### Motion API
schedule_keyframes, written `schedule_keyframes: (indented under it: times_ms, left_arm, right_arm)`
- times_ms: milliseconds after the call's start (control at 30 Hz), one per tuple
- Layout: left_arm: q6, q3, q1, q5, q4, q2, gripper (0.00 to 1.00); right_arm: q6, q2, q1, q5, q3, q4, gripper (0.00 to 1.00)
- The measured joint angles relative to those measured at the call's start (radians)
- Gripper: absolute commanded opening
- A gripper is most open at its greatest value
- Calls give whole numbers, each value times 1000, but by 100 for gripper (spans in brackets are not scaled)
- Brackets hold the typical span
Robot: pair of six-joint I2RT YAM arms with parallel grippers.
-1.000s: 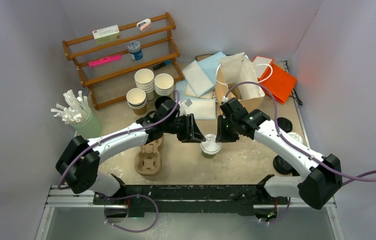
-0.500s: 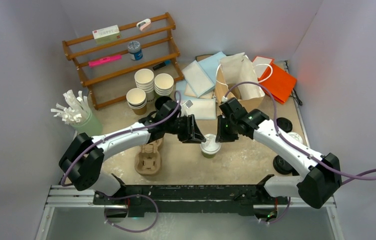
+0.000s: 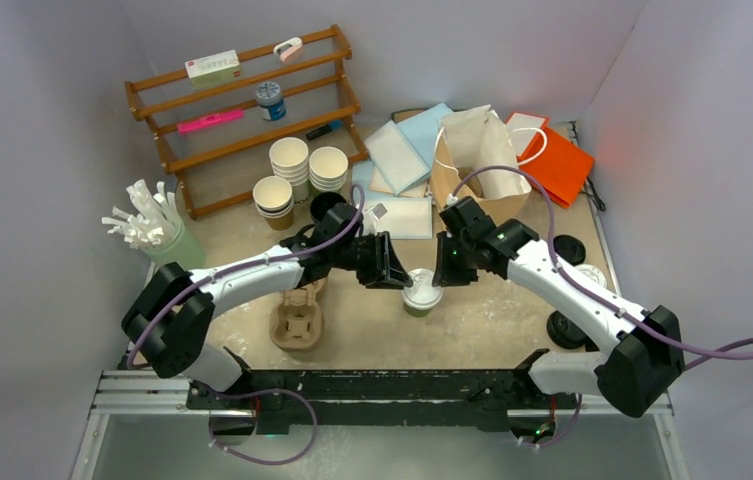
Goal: Pack the takeout coffee
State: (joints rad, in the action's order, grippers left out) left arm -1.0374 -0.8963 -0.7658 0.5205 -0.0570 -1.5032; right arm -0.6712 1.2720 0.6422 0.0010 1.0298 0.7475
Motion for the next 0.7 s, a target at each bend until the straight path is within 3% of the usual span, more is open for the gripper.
schedule_keyframes:
  times_ms: [700]
  left_arm:
    - [5, -3, 13, 34, 63, -37, 32]
  right_arm:
    - [-54, -50, -3, 8, -49, -21, 24]
